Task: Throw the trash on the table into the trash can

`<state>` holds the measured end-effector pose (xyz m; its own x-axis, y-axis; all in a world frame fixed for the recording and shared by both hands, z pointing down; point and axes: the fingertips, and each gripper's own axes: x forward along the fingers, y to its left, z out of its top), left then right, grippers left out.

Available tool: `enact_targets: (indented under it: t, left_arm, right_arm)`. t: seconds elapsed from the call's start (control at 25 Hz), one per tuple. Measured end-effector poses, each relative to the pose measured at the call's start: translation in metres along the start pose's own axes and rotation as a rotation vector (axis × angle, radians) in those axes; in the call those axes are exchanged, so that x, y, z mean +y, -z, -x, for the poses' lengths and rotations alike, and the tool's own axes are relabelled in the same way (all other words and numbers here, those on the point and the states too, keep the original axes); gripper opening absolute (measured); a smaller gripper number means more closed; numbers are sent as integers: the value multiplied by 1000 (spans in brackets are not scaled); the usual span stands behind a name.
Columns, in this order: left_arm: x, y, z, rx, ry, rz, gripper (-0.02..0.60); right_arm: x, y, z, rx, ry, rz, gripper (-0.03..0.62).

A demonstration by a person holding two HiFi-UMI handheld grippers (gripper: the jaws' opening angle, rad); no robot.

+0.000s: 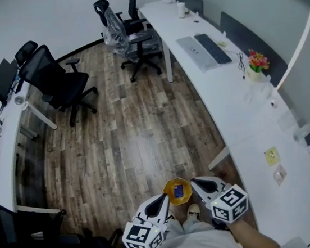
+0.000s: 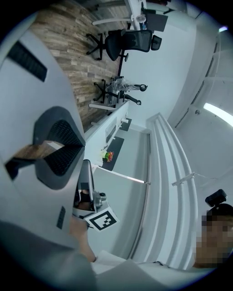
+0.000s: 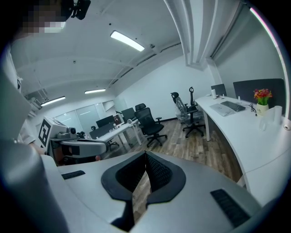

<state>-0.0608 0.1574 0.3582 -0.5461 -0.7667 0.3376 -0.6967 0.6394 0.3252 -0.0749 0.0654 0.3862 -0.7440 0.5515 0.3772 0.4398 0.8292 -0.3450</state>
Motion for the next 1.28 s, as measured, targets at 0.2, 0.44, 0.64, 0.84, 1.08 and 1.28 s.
enact_targets:
  t: [0.2,0.44,0.64,0.84,1.08,1.28]
  left_arm:
    - [-3,-3,0,-3,18,-19,2]
    - [-8,-1,-9,-4,55,-45,2]
    - [-19,-10,-33,13,133,-73,2]
    - [-61,-13,-71,56,295,-123,2]
    - [-145,-1,-125,122,524,-197,2]
    - [-196,8,-151,162,625,-230,2]
  right_arm:
    - [1,0,5,-3,18,-4,31]
    - [-12,5,23,-25,83,-23,31]
    - [-31,5,50,-64,195,-63,31]
    - [-70,16,109,-114,395,-131,31]
    - [-126,58,222,-164,670,-236,31]
    - [-156,88,297,-196,846,-295,31]
